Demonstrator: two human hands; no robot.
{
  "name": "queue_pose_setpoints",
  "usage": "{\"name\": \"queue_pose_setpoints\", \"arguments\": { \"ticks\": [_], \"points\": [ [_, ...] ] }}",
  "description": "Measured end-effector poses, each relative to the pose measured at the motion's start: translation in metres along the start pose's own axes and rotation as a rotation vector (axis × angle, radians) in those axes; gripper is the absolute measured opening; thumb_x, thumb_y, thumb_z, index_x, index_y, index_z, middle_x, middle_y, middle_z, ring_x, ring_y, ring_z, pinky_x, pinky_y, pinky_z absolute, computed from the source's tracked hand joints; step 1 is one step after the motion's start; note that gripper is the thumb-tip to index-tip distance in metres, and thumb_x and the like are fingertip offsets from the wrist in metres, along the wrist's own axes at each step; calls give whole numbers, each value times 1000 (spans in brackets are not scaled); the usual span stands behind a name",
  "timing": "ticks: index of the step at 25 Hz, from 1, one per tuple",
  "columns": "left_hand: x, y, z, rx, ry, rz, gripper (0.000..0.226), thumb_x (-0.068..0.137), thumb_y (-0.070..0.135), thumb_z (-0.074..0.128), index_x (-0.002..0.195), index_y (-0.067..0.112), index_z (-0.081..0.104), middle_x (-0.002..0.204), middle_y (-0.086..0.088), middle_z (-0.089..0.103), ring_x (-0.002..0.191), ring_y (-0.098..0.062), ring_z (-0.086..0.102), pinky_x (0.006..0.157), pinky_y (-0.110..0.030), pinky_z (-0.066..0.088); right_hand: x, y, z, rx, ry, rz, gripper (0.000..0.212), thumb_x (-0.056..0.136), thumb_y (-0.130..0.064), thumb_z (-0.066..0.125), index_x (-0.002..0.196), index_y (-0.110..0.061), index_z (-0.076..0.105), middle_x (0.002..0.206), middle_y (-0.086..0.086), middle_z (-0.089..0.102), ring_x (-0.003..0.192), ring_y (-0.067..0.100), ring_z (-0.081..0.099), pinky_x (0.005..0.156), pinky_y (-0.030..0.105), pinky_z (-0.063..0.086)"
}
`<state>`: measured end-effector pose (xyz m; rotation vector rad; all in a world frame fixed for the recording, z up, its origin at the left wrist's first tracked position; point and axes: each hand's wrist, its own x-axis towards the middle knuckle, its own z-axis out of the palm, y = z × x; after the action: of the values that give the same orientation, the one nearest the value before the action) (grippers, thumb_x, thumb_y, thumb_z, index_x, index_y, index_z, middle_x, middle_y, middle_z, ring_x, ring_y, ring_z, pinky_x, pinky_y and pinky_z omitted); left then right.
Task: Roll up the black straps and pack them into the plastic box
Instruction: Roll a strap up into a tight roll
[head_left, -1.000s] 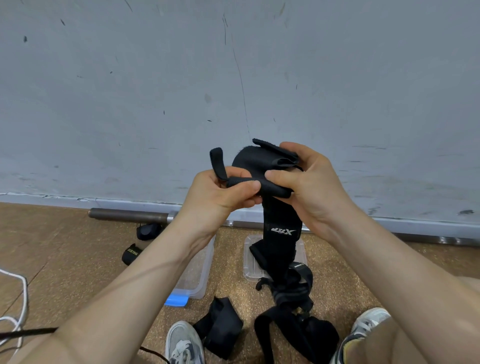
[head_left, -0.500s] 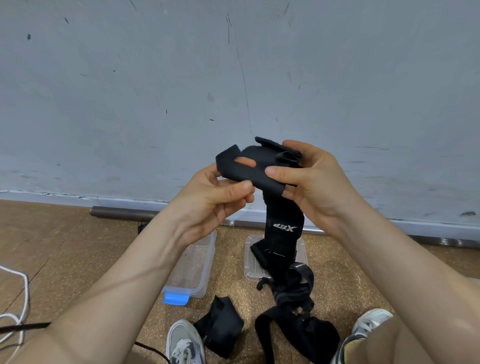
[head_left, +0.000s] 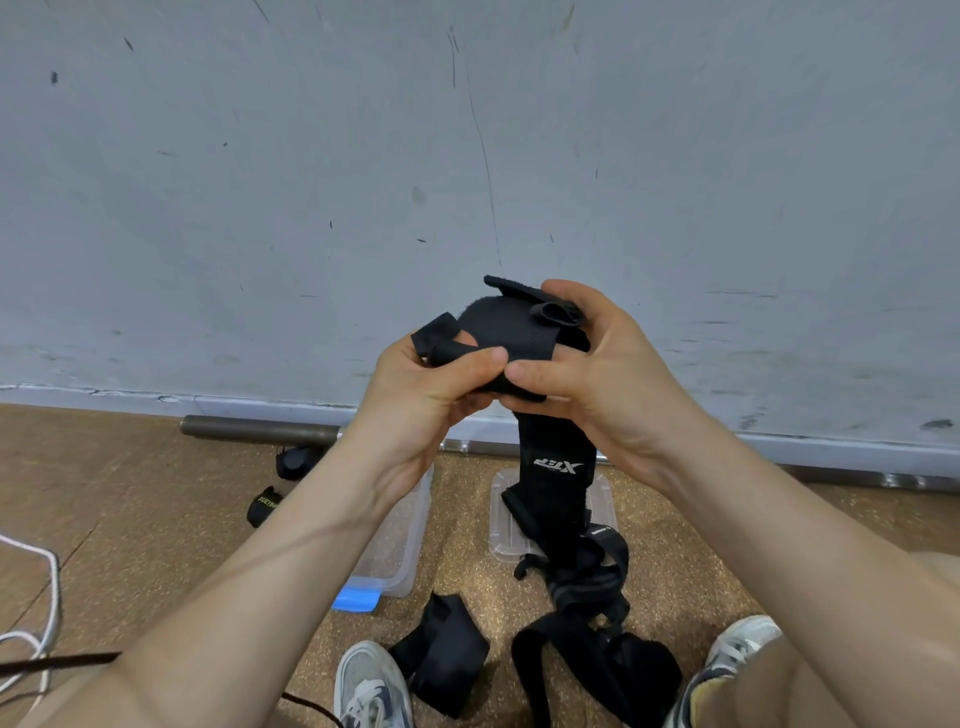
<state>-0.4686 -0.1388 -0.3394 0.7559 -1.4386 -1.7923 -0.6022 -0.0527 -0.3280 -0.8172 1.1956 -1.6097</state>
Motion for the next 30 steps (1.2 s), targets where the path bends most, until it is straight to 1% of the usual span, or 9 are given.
{"name": "queue_pose_setpoints", "arguments": {
  "ticks": [5, 8, 10, 12, 16, 19, 23, 27, 30],
  "points": [
    [4, -4, -1, -7, 68, 20, 26, 74, 7, 79, 77, 18, 55, 75, 0, 61, 63, -17, 60, 55, -22, 48, 2, 3, -1, -198, 48, -48, 79, 71, 9, 78, 136, -21, 44, 117, 10, 64, 92, 20, 71, 79, 33, 58],
    [1, -4, 2, -22, 56, -32, 19, 72, 12, 79, 78, 20, 62, 75, -1, 62, 54, -12, 53, 51, -18, 45, 2, 3, -2, -209, 93, -44, 78, 65, 1, 80, 132, -21, 47, 119, 11, 64, 101, 25, 69, 87, 41, 59],
    [2, 0, -4, -106, -93, -88, 21, 65, 19, 79, 83, 22, 68, 76, -2, 61, 56, -10, 53, 55, -18, 47, 3, -1, -5, -116, 107, -22, 68, 74, 11, 75, 132, -14, 49, 120, 10, 62, 104, 29, 68, 88, 50, 58],
    [4, 3, -15, -150, -261, -110, 35, 61, 18, 82, 94, 21, 70, 79, -3, 63, 64, -12, 59, 63, -20, 51, 4, -5, -7, 29, 96, 27, 61, 79, 17, 67, 133, -6, 49, 123, 16, 60, 103, 29, 67, 81, 46, 61],
    [5, -1, -13, -142, -275, -15, 29, 58, 22, 84, 84, 16, 72, 88, -6, 70, 82, -17, 69, 74, -23, 54, 3, -3, -7, 77, 72, 82, 55, 82, 16, 64, 132, -3, 50, 130, 24, 57, 101, 32, 66, 69, 38, 60],
    [3, 0, -5, -105, -193, 54, 19, 66, 10, 79, 77, 7, 64, 77, -3, 67, 78, -14, 68, 72, -23, 55, 3, -3, -5, 45, 76, 69, 41, 86, 3, 67, 125, -7, 57, 118, 17, 65, 97, 25, 68, 76, 37, 59],
    [5, 3, -6, -17, -126, 40, 26, 64, 11, 83, 75, 10, 59, 76, -4, 63, 76, -16, 64, 74, -27, 54, 4, -2, -4, 105, 93, 60, 14, 96, -14, 60, 107, -6, 64, 70, -2, 68, 72, 14, 69, 78, 37, 61],
    [1, 5, 1, -50, -85, 39, 27, 70, 5, 78, 70, 11, 53, 70, -2, 64, 66, -12, 65, 60, -22, 53, 6, 2, -6, 26, 114, 26, 31, 92, 8, 55, 119, -5, 63, 109, 14, 69, 91, 21, 70, 70, 28, 59],
    [-1, 4, 3, -63, -55, 21, 29, 70, 11, 79, 63, 16, 51, 70, -2, 62, 63, -12, 62, 55, -21, 49, 7, 2, -7, -31, 87, 25, 41, 88, 18, 50, 117, -8, 64, 119, 19, 66, 98, 26, 69, 70, 30, 60]
  ]
}}
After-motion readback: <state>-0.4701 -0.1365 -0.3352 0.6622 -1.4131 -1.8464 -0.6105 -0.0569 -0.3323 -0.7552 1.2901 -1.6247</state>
